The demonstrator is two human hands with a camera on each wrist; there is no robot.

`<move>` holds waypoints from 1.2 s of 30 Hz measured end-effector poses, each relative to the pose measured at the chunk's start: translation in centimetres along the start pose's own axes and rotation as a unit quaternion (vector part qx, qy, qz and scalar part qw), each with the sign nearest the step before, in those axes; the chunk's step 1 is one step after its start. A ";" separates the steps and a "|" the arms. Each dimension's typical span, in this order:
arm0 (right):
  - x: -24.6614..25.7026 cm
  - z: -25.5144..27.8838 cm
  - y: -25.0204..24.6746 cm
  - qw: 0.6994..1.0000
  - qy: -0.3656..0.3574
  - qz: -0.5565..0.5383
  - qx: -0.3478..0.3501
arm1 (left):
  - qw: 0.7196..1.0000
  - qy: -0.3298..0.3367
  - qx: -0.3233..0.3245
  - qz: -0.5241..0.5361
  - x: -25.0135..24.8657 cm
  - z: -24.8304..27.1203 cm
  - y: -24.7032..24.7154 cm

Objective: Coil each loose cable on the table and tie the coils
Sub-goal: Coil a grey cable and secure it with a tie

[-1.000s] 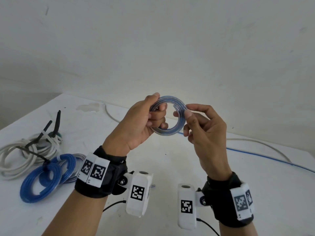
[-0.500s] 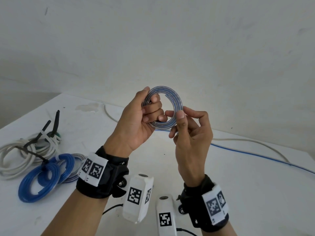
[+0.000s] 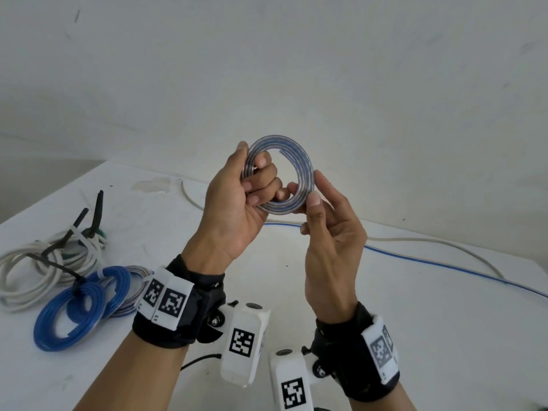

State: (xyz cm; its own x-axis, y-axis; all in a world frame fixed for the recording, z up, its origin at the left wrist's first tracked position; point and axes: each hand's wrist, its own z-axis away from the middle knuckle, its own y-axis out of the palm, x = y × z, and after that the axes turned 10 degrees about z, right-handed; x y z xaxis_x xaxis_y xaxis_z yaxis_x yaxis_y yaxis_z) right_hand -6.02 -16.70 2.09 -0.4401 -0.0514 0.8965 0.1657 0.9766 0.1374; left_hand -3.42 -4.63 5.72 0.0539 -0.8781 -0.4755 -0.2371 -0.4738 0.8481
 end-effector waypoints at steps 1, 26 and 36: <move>0.0 0.0 0.0 1.000 0.006 -0.010 -0.001 | 1.000 0.000 0.002 -0.002 -0.2 0.0 0.0; 1.7 -0.7 -6.4 0.952 -0.037 0.205 0.224 | 0.853 -0.298 0.039 -0.426 -1.6 3.4 -0.1; 5.4 0.7 -14.9 0.950 -0.034 0.264 0.163 | 0.829 -0.302 0.092 -0.461 5.7 4.6 5.8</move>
State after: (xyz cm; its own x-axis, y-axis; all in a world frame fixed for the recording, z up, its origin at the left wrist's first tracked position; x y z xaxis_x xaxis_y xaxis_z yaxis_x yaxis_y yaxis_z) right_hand -11.49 -31.34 4.57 -0.4296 0.4669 0.7729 0.1020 0.8755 -0.4723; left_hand -8.91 -12.08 6.88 -0.1887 0.0714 -0.9794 -0.5128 -0.8578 0.0363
